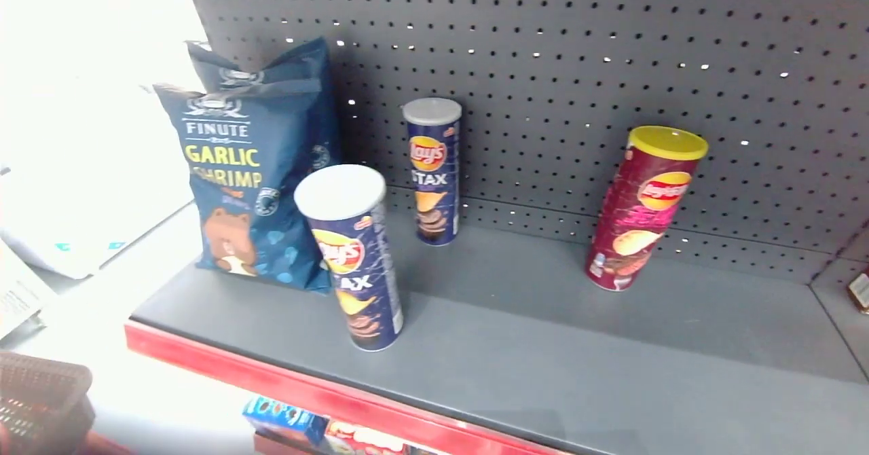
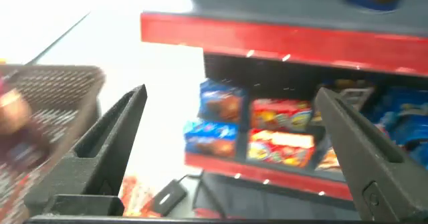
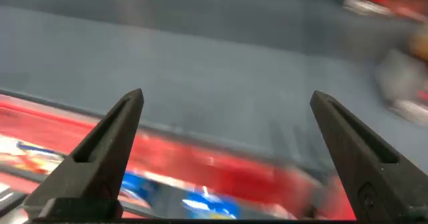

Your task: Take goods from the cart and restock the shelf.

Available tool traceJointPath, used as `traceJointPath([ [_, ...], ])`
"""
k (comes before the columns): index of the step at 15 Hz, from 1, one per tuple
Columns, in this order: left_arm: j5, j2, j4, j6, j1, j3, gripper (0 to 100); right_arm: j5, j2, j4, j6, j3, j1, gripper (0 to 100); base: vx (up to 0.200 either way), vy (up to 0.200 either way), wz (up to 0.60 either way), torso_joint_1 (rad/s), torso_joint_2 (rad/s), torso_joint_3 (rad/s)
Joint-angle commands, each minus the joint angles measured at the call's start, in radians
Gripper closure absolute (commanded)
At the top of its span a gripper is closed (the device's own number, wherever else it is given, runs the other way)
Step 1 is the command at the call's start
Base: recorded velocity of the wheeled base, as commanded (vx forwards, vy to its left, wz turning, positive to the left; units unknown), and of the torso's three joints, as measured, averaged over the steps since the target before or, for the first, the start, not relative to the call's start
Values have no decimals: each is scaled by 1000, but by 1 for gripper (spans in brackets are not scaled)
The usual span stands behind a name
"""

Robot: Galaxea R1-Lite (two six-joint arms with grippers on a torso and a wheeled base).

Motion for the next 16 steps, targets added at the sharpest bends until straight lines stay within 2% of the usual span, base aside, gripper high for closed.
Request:
traceJointPath([
  [1,0,-1,0,-1,0,0,0,0,0,0,0,0,0,0,0,0,600,2,2,7],
  [10,3,-1,0,-4,0,0,0,-2,0,0,0,0,0,0,0,0,600,1,2,3],
  [16,8,-1,-4,-4,0,-2,0,0,0,0,0,0,0,0,0,0,0,0,0,0],
])
